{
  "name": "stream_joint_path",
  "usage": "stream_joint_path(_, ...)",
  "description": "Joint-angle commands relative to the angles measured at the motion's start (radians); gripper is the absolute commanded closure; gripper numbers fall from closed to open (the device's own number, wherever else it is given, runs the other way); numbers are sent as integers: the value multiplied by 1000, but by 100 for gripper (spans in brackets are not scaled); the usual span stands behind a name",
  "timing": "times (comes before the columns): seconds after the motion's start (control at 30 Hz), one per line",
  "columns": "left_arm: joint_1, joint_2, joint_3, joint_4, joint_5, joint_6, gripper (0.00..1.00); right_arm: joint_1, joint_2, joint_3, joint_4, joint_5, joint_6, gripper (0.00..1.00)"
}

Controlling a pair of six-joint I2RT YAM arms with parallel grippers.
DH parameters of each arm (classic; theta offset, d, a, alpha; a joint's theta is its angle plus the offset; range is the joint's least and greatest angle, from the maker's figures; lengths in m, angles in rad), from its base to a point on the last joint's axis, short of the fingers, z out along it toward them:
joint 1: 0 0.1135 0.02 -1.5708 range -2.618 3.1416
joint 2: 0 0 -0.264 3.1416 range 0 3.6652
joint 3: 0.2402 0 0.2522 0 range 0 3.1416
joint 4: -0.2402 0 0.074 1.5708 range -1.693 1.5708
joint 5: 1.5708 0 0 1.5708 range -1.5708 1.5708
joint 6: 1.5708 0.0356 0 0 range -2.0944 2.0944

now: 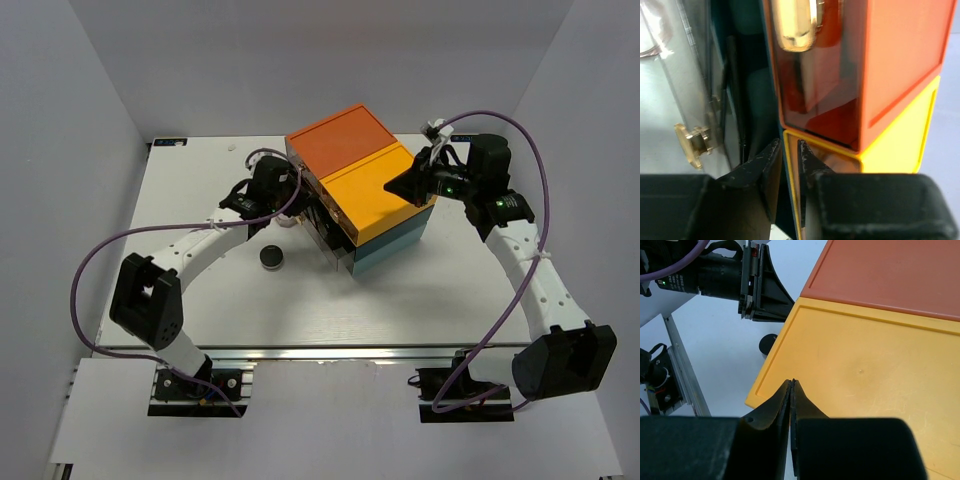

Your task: Organize the makeup

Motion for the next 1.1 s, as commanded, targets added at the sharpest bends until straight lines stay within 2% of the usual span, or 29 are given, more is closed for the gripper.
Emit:
stream_joint_path(0.0, 8, -71, -25, -31, -15, -15, 67, -6, 3, 0, 31, -28, 8, 94)
stream_joint_path(0.17, 9, -94, -56, -19, -14, -27, 54, -5, 7, 0, 34, -35, 16, 92)
stream_joint_path(0.27, 8, -100, -57, -10, -8, -16, 53, -5, 6, -1, 31, -41, 11, 91)
stream_joint_path(0.3, 8, -114, -57, -5, -5, -9, 59, -5, 4, -3, 29, -49, 6, 90)
stream_joint_path(0.33, 8, -123, -59, 13, 0, 5, 70, -6, 3, -3, 20, -58, -3, 89)
stream_joint_path(0.4, 8, -161, -69, 27, 6, 63, 100, -5, -2, -6, 8, -106, -53, 85)
stream_joint_path(0.47, 9, -192, -83, -9, -38, 80, 100, -5, -8, -10, -14, -120, -102, 83)
stream_joint_path(0.53, 20, -246, -129, -40, -61, 82, 100, -6, -19, -17, -20, -82, -116, 90)
stream_joint_path(0.57, 28, -260, -151, -51, -67, 77, 100, -6, -22, -18, -23, -5, -122, 100)
stream_joint_path(0.7, 69, -290, -275, -94, -29, 79, 100, -6, -34, -18, -24, 245, -135, 100)
stream_joint_path(0.83, 81, -202, -300, -71, 50, 128, 100, -6, -33, -20, 12, 484, -118, 100)
stream_joint_path(0.93, 81, -120, -239, -17, 161, 183, 100, -14, -31, -17, 20, 515, -112, 100)
stream_joint_path(1.07, 81, -11, -156, 30, 233, 209, 100, -20, -30, -11, 14, 497, -103, 100)
